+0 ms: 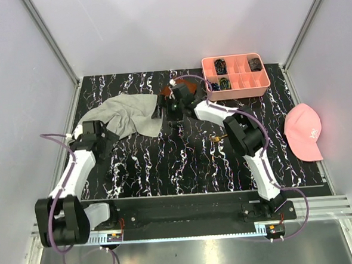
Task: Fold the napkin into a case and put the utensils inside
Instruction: Pick up the crumpled napkin from the corner of the board.
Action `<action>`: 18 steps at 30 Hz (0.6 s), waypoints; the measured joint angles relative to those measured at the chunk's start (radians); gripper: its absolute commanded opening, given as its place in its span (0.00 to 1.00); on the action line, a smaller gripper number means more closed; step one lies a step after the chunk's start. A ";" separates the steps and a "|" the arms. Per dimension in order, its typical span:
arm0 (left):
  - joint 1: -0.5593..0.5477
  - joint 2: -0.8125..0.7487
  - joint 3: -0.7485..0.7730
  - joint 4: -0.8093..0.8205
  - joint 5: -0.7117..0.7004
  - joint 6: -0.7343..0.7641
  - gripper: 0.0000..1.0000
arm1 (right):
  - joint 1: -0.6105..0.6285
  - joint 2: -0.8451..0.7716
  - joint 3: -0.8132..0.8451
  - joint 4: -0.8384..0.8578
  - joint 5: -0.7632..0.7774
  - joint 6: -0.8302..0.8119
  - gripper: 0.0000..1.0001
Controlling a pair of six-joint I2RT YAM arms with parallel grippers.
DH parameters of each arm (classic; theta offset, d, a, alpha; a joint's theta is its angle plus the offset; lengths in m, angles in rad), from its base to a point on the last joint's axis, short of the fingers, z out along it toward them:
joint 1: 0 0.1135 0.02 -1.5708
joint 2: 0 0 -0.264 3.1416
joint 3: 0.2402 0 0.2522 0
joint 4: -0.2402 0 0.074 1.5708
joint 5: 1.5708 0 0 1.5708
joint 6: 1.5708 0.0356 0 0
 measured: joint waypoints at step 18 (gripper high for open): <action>0.023 0.375 0.113 0.016 -0.142 0.072 0.80 | 0.199 0.124 0.242 -0.369 0.408 -0.275 0.79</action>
